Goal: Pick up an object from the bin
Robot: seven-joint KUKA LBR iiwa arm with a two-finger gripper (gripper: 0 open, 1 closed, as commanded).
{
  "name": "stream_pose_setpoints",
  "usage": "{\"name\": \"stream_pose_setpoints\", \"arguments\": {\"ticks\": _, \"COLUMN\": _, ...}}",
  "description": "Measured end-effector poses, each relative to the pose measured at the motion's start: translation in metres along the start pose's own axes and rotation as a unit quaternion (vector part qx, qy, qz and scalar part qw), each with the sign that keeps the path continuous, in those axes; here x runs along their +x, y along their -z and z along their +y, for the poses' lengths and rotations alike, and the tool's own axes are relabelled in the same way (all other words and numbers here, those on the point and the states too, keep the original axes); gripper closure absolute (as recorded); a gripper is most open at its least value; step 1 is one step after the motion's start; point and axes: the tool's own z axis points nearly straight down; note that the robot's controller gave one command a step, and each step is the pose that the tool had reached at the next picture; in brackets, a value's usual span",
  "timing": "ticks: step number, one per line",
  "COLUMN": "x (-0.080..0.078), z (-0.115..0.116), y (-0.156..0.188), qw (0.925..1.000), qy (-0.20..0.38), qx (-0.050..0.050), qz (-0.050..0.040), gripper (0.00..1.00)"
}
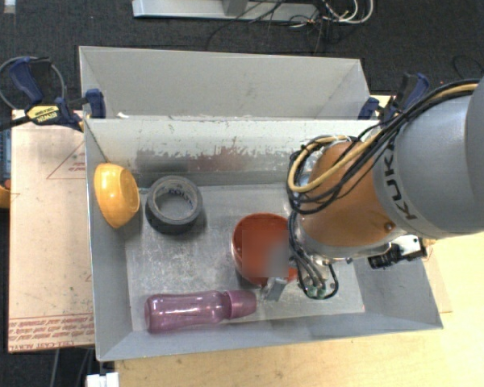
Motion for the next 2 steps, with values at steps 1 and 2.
{"name": "stream_pose_setpoints", "arguments": {"ticks": 1, "x": 0.0, "z": 0.0, "y": 0.03, "qw": 1.0, "qy": 0.001, "qx": 0.0, "qz": 0.0013, "gripper": 1.0}}
{"name": "stream_pose_setpoints", "arguments": {"ticks": 2, "x": 0.0, "z": 0.0, "y": 0.045, "qw": 1.0, "qy": 0.001, "qx": 0.0, "qz": 0.0009, "gripper": 1.0}}
